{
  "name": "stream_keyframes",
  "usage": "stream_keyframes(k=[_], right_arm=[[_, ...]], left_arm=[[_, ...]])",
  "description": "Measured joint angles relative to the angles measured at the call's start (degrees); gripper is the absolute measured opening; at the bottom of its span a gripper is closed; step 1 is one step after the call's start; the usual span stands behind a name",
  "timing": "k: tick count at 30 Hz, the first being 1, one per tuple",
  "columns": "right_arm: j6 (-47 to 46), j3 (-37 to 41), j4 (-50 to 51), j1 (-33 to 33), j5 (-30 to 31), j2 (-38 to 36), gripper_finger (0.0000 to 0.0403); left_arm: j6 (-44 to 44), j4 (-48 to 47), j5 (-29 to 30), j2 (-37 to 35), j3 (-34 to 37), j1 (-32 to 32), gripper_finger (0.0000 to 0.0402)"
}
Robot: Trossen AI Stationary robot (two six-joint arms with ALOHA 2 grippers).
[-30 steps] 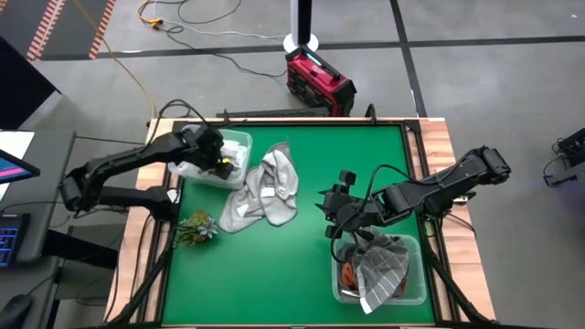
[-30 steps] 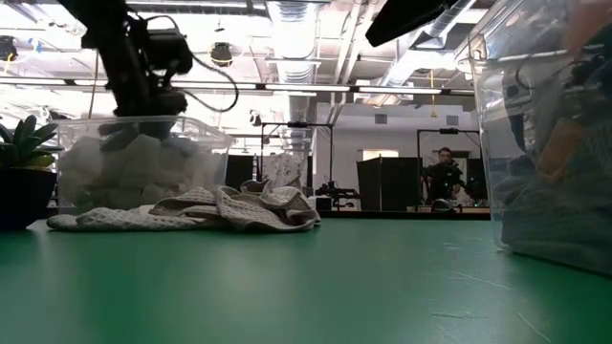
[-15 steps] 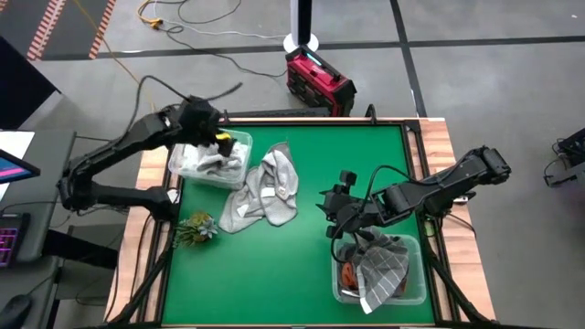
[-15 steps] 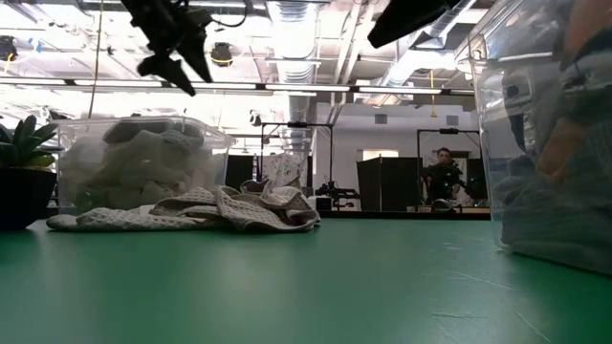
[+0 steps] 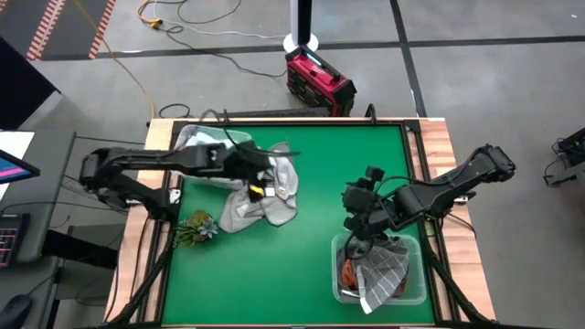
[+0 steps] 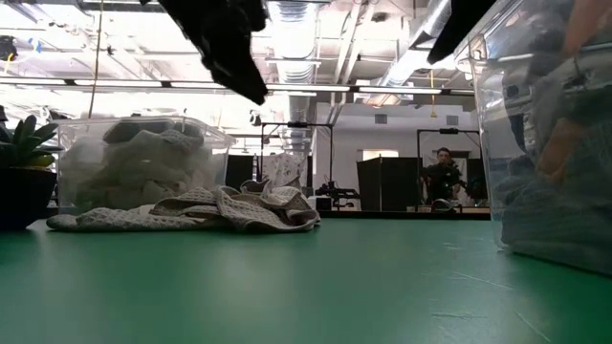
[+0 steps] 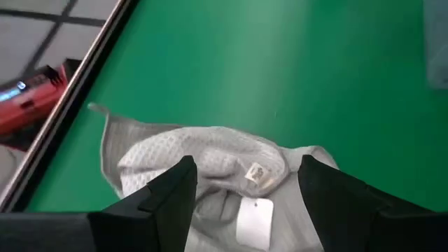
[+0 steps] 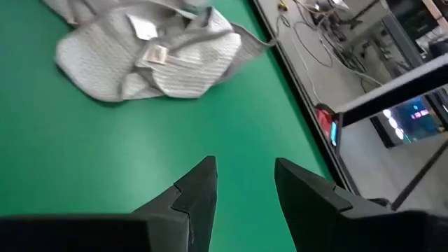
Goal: Sort towels by color in basket
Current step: Put the light gray towel into the top transparent bin
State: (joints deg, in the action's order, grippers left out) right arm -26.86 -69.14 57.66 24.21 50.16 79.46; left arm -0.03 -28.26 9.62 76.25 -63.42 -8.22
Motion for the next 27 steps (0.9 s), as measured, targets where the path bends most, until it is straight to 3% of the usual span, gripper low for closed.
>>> stream_keyframes(k=[8, 12, 20, 24, 27], right_arm=[[0.32, 0.07, 0.65, -1.87, 0.71, 1.69, 0.0179], [0.32, 0.07, 0.62, -1.97, 1.04, 1.92, 0.0179], [0.30, 0.09, 0.35, -0.10, 1.02, 1.90, 0.0179], [0.29, 0.09, -0.05, 0.17, 1.02, 1.90, 0.0179], [-0.10, 0.09, -0.39, 0.17, 1.02, 1.90, 0.0179]], left_arm=[[1.50, 0.67, 2.42, 13.13, -2.24, 1.45, 0.0239], [6.70, 0.02, 3.43, 18.82, -4.91, 1.49, 0.0239], [30.02, -8.53, 16.49, 24.34, -10.56, 2.14, 0.0239], [44.50, -8.27, 17.54, 24.26, -10.56, 2.24, 0.0239], [49.91, -8.28, 17.19, 24.30, -10.56, 1.47, 0.0239]])
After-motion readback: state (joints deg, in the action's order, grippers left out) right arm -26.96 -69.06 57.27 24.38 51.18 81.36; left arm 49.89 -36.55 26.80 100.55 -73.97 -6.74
